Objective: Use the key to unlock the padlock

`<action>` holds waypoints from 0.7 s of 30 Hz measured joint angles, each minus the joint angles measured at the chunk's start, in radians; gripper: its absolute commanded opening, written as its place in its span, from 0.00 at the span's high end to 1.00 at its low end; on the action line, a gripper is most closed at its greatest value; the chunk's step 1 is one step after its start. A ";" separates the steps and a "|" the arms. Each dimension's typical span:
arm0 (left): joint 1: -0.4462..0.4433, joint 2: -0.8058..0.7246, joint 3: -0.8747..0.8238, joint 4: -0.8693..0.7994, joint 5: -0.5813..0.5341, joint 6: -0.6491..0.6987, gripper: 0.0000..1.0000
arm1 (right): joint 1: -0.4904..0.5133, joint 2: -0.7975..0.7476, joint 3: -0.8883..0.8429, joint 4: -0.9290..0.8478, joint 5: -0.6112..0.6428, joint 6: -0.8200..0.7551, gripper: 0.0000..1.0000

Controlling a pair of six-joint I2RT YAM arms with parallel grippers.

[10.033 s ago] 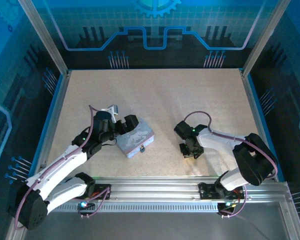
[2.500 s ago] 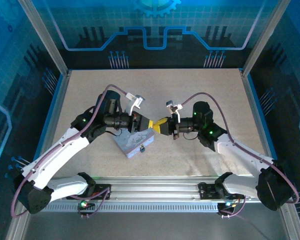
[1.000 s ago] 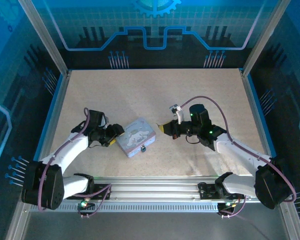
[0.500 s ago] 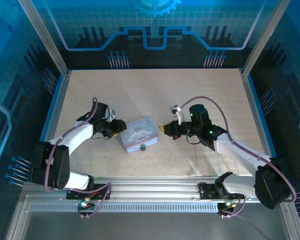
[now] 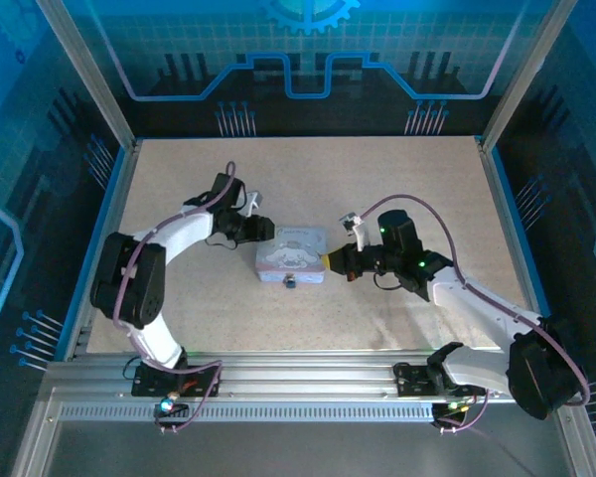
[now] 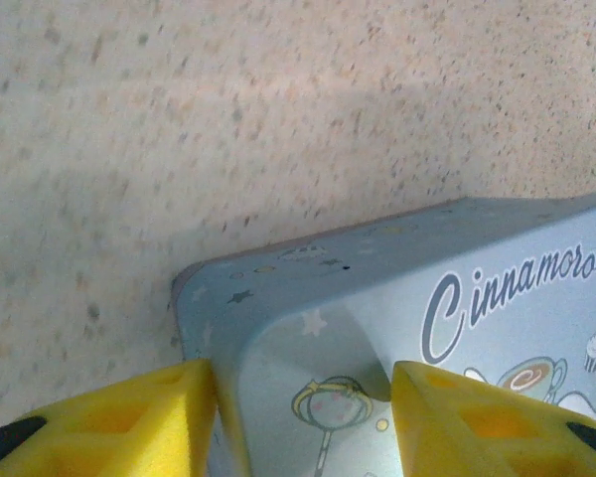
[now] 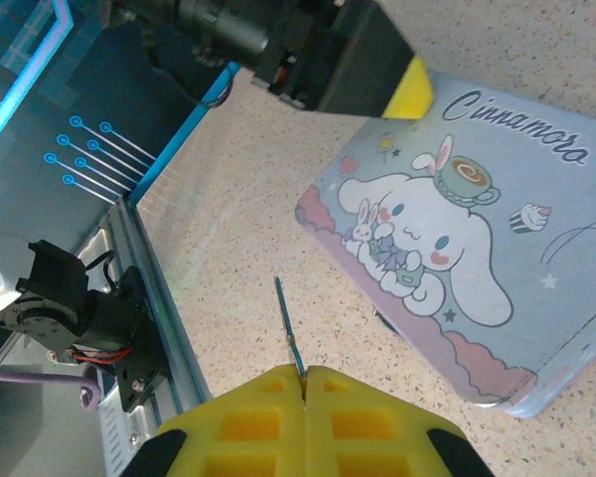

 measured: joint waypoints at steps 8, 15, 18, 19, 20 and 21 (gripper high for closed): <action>-0.048 0.174 0.229 -0.046 0.002 0.127 0.44 | -0.039 -0.065 -0.051 0.000 -0.005 0.013 1.00; -0.076 0.235 0.329 -0.076 0.003 0.166 0.37 | -0.062 -0.066 -0.065 -0.004 -0.020 0.024 1.00; -0.077 0.232 0.355 -0.082 -0.004 0.169 0.29 | -0.067 -0.065 -0.065 -0.003 -0.026 0.031 1.00; -0.077 0.226 0.357 -0.081 -0.012 0.168 0.26 | -0.069 -0.065 -0.065 -0.003 -0.028 0.036 1.00; -0.077 0.214 0.356 -0.080 -0.028 0.164 0.24 | -0.073 -0.062 -0.065 -0.001 -0.032 0.041 1.00; -0.077 0.199 0.350 -0.076 -0.042 0.163 0.23 | -0.076 -0.057 -0.065 0.005 -0.037 0.043 1.00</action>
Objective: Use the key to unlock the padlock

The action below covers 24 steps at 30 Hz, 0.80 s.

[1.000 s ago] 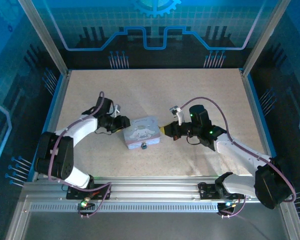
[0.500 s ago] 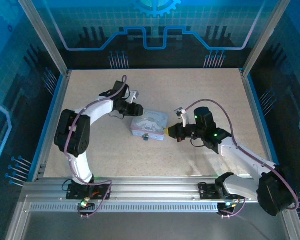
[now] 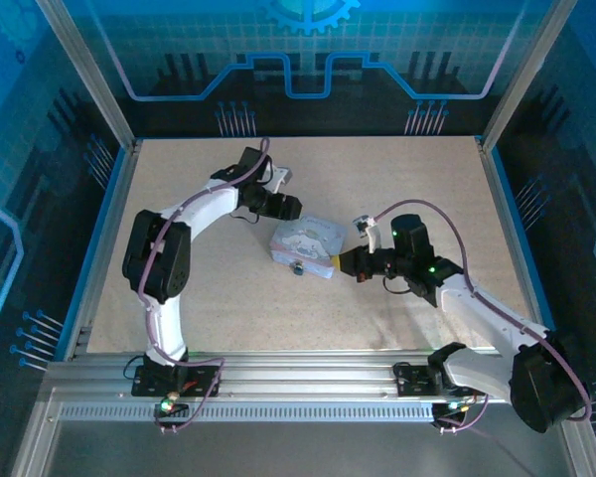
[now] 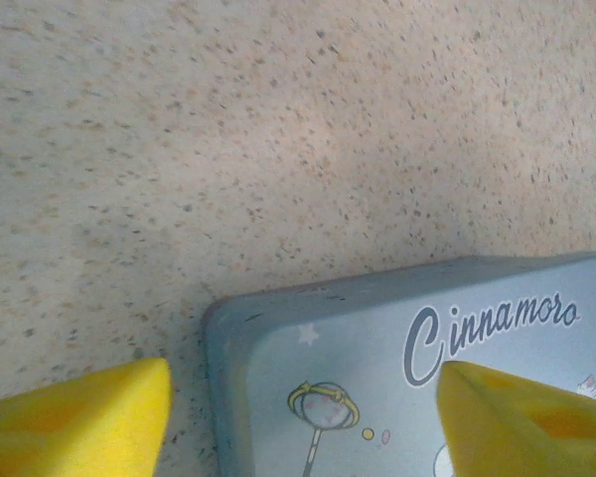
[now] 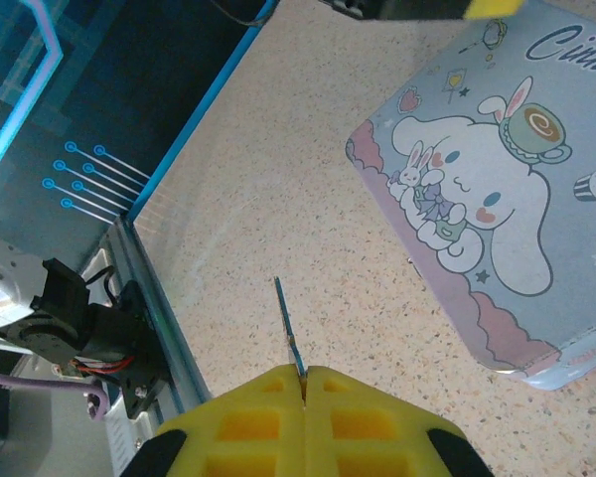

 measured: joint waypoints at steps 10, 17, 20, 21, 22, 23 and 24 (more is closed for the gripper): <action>-0.002 -0.492 -0.366 0.193 -0.115 -0.103 0.23 | -0.013 0.144 0.002 0.089 -0.037 0.063 1.00; -0.043 -0.740 -0.690 0.284 -0.132 -0.210 0.23 | -0.019 0.287 0.053 0.154 -0.047 0.105 1.00; -0.092 -0.785 -0.802 0.321 -0.129 -0.264 0.25 | -0.027 0.333 0.066 0.192 -0.047 0.124 1.00; -0.106 -0.789 -0.834 0.342 -0.126 -0.285 0.25 | -0.032 0.346 0.069 0.204 -0.047 0.130 1.00; -0.121 -0.790 -0.864 0.364 -0.122 -0.308 0.25 | -0.035 0.359 0.072 0.212 -0.046 0.135 1.00; -0.133 -0.788 -0.886 0.385 -0.120 -0.325 0.25 | -0.039 0.370 0.076 0.221 -0.046 0.137 1.00; -0.146 -0.784 -0.912 0.414 -0.118 -0.348 0.25 | -0.040 0.384 0.082 0.231 -0.046 0.140 1.00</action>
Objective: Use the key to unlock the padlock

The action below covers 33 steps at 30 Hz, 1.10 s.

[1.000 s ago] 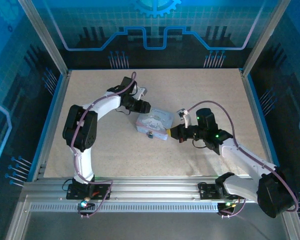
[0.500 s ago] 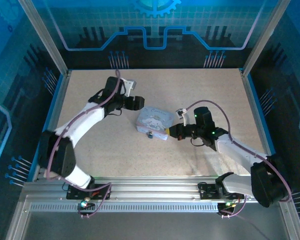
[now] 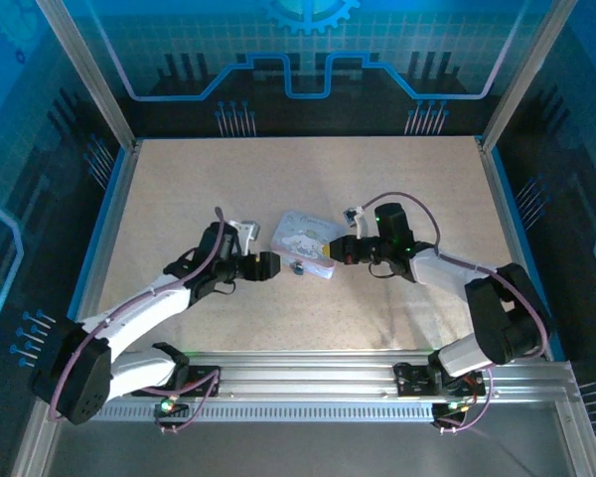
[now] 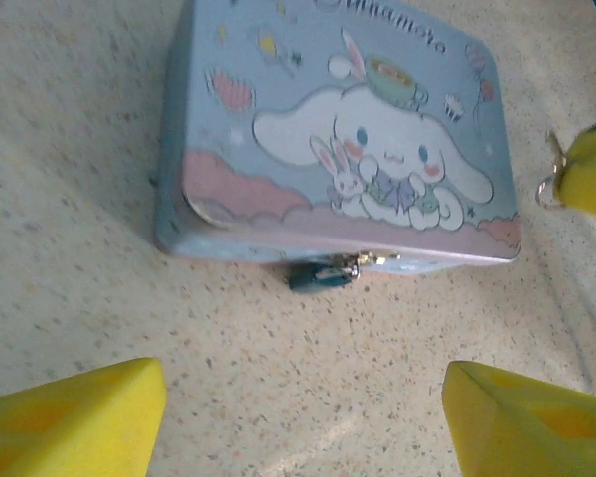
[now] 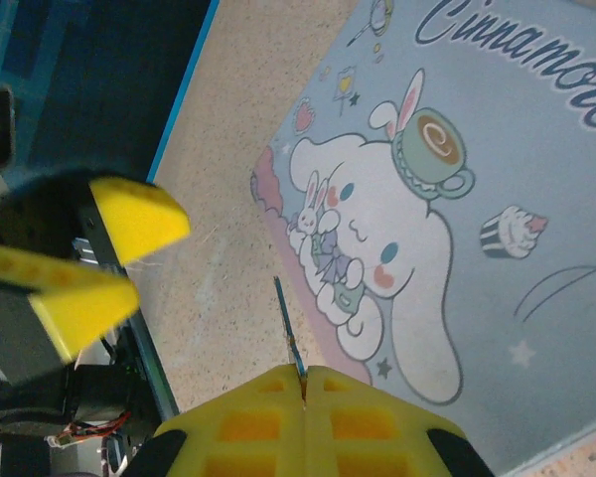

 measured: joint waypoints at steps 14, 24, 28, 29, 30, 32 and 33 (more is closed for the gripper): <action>-0.111 0.229 -0.064 0.331 0.021 -0.129 0.26 | -0.017 0.146 0.042 0.123 -0.005 0.037 1.00; -0.112 0.251 -0.063 0.356 0.014 -0.079 0.26 | -0.022 0.172 0.032 0.168 -0.020 0.044 1.00; -0.112 0.272 -0.063 0.365 0.010 -0.065 0.27 | -0.020 0.171 0.001 0.231 -0.019 0.055 1.00; -0.112 0.278 -0.063 0.369 0.009 -0.064 0.27 | -0.019 0.171 -0.006 0.246 -0.020 0.058 1.00; -0.112 0.287 -0.063 0.375 0.009 -0.060 0.28 | -0.018 0.170 -0.013 0.261 -0.020 0.063 1.00; -0.112 0.301 -0.063 0.381 0.005 -0.049 0.28 | -0.013 0.168 -0.022 0.278 -0.019 0.070 1.00; -0.112 0.307 -0.063 0.384 0.003 -0.047 0.29 | -0.009 0.167 -0.025 0.283 -0.019 0.072 1.00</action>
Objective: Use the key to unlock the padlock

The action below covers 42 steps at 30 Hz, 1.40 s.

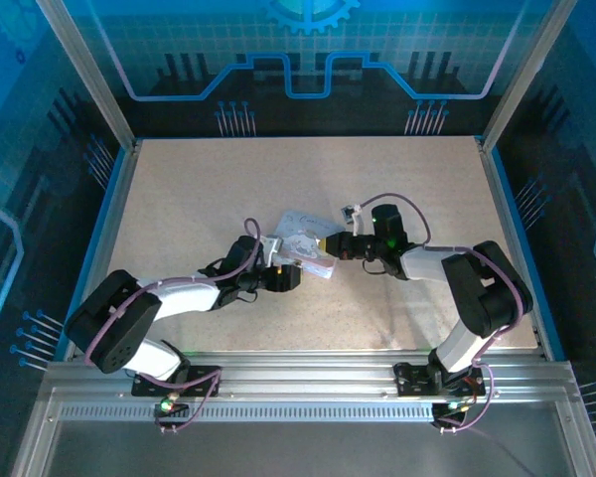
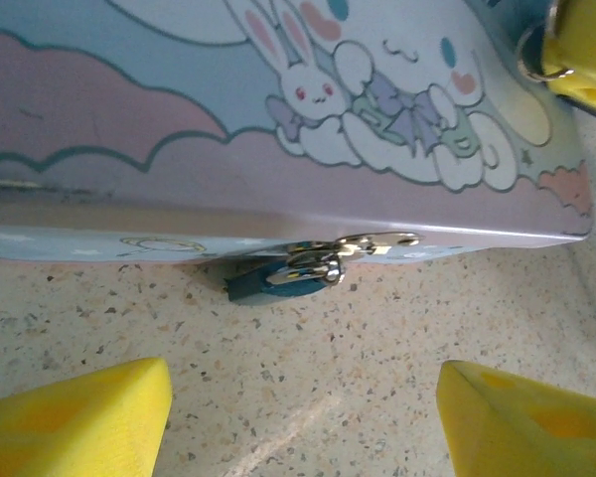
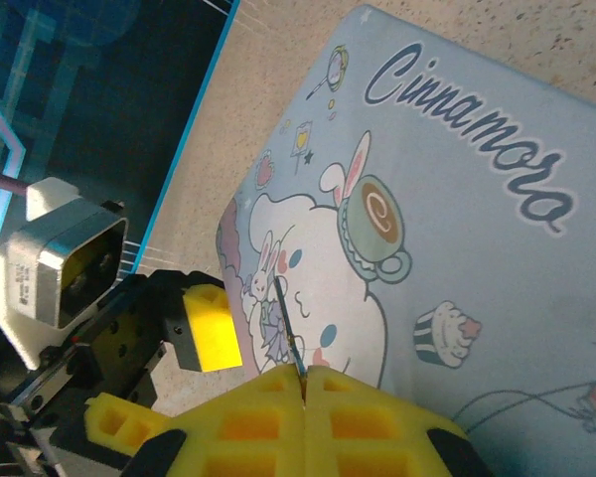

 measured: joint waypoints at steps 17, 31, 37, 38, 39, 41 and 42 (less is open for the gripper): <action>0.000 0.117 0.001 0.110 -0.009 0.031 0.34 | 0.039 -0.010 -0.005 -0.007 0.008 0.014 1.00; 0.000 0.179 0.002 0.229 -0.009 0.054 0.40 | 0.044 -0.020 -0.005 -0.026 0.023 0.016 1.00; 0.000 0.200 0.002 0.266 -0.009 0.051 0.44 | 0.044 -0.021 -0.005 -0.026 0.023 0.016 1.00; 0.000 0.205 0.002 0.277 -0.009 0.050 0.44 | 0.044 -0.021 -0.005 -0.026 0.023 0.016 1.00; 0.000 0.211 0.003 0.285 -0.009 0.050 0.45 | 0.044 -0.021 -0.005 -0.026 0.023 0.016 1.00; -0.001 0.219 0.013 0.285 -0.009 0.050 0.45 | 0.044 -0.021 -0.005 -0.026 0.023 0.016 1.00; -0.003 0.223 0.019 0.283 -0.009 0.050 0.46 | 0.044 -0.021 -0.005 -0.026 0.023 0.016 1.00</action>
